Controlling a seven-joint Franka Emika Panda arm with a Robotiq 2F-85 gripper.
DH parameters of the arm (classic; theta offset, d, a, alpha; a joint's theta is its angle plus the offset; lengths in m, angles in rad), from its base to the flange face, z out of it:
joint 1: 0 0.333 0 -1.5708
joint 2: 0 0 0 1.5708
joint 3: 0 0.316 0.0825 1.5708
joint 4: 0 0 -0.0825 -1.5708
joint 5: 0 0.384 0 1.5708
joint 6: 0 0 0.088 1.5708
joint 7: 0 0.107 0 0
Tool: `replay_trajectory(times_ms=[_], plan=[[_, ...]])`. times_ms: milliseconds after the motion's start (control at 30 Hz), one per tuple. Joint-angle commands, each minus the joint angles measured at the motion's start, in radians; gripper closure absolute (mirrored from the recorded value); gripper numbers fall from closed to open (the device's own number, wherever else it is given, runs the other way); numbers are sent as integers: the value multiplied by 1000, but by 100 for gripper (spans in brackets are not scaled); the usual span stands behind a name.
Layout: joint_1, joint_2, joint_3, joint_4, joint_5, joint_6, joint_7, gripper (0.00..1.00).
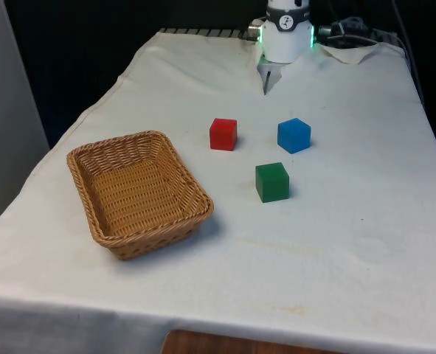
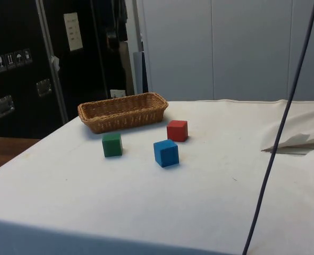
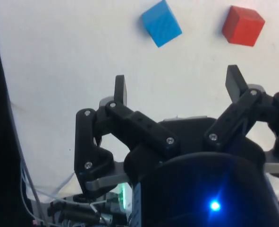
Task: Pick up the blue cube and place it into the basket.
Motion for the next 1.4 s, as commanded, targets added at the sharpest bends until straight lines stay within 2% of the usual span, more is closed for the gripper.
replay_trajectory(times_ms=[0, 233, 267, 500, 533, 567, 800, 833, 1033, 1100, 1133, 1167, 1367], plan=[[1, 3, 1, -10, 6, 25, -13, 0], [1, 16, 4, -44, 18, 84, -72, 0], [0, 14, 3, -37, 9, 65, -57, 0], [0, 37, 4, -72, 39, 133, -147, 0], [0, 37, 3, -69, 30, 122, -139, 0], [0, 39, 4, -75, 42, 139, -157, 0], [-1, 48, 4, -92, 53, 156, -224, 0], [-1, 50, 3, -83, 45, 141, -211, 0], [0, 46, 7, -121, 64, 173, -269, 0], [0, 46, 8, -131, 67, 181, -281, 0], [-1, 50, 7, -122, 57, 165, -271, 0], [0, 45, 9, -136, 69, 185, -288, 0], [0, 42, 12, -167, 81, 200, -331, 0]])
